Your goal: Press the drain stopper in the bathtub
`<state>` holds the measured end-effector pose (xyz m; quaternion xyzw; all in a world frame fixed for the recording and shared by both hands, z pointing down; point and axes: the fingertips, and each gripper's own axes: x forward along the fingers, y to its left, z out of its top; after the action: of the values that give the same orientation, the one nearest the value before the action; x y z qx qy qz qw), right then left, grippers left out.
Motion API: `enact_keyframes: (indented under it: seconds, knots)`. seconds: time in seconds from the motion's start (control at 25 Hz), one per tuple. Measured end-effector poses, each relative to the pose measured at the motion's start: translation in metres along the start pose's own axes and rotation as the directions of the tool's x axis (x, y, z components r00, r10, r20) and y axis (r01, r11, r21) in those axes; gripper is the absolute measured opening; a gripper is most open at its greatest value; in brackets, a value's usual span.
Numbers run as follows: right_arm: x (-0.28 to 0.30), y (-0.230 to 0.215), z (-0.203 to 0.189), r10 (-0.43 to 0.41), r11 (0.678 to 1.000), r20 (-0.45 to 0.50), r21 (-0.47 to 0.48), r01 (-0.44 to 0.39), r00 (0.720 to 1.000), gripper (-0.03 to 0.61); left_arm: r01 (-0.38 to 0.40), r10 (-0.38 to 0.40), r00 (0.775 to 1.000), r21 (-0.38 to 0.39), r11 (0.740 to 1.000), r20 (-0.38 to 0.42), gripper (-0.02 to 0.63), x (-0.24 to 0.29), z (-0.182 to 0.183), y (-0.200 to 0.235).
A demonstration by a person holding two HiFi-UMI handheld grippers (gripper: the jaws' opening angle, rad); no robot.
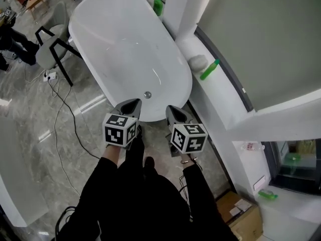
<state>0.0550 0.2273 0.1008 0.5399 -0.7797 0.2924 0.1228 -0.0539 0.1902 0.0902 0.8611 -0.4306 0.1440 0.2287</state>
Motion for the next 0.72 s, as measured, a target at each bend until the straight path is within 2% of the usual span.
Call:
enact_keyframes:
  seconds: [0.24, 0.72]
  knots:
    - [0.054, -0.013, 0.004, -0.018, 1.000, -0.057, 0.024, 0.019, 0.998, 0.002, 0.014, -0.016, 0.999, -0.051, 0.999, -0.049, 0.008, 0.040, -0.001, 0.036]
    - [0.144, -0.044, 0.020, -0.068, 0.996, -0.161, 0.052, 0.078, 0.985, 0.002, 0.033, -0.046, 0.989, -0.092, 0.995, -0.144, 0.008, 0.110, 0.000, 0.103]
